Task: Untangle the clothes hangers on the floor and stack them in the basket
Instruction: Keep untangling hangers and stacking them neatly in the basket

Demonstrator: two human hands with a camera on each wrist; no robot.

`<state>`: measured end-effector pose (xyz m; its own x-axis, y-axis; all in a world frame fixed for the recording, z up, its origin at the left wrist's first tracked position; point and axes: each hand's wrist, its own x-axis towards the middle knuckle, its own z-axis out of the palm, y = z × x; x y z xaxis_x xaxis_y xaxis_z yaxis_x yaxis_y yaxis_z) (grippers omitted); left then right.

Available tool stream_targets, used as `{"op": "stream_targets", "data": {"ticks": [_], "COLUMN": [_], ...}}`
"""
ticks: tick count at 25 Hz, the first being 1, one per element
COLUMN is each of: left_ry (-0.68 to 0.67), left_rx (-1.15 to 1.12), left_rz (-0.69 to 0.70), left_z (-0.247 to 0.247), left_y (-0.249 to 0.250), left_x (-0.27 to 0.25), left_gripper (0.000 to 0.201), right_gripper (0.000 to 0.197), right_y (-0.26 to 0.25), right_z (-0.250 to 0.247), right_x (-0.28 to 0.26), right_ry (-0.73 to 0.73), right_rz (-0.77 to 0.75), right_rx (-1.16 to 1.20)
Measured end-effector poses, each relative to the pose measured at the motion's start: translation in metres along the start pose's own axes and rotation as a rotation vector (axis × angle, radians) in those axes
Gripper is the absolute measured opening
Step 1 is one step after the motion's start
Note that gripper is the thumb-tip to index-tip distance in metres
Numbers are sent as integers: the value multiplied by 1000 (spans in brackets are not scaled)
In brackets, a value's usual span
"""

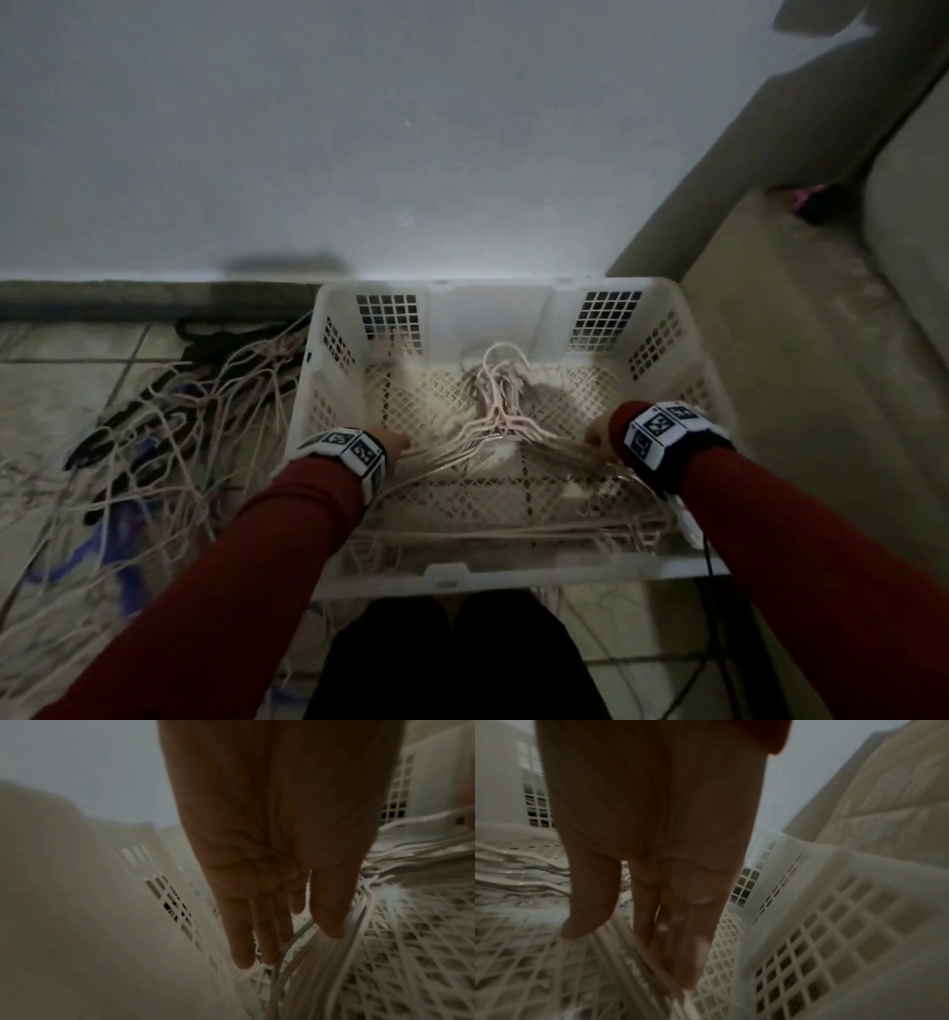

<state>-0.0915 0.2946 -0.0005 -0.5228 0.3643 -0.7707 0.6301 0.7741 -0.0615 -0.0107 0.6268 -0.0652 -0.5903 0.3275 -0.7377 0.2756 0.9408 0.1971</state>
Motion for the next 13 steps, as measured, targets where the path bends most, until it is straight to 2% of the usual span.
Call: {"op": "stream_targets", "data": {"ticks": [1,2,3,4,5,7,9,13], "left_ry": [-2,-10,-28,-52,-68,-63,-19,124], "left_rx": [-6,-16,-16,-20,-23,-75,-156,-349], "left_rz": [-4,5,15,13,14,11,13,47], "left_z": [4,6,7,6,4,-1,-9,-28], "left_y": [-1,-1,0,2,5,7,2,-14], "left_x": [3,5,6,5,1,-11,-25,-76], "left_gripper": [56,57,53,49,47,47,49,45], "right_gripper": [33,37,38,40,43,50,51,42], "right_y": [11,13,5,-14,-18,-18,-23,-61], "right_z": [20,30,26,4,8,4,-10,-61], "right_x": [33,41,21,-28,-33,-51,-73,-141], "right_ry": [26,10,-45,-61,-30,16,13,69], "right_rz": [1,-4,42,45,54,-23,-40,-237], "right_rx": [-19,-42,-62,-74,-133,-127,-101,107]}}
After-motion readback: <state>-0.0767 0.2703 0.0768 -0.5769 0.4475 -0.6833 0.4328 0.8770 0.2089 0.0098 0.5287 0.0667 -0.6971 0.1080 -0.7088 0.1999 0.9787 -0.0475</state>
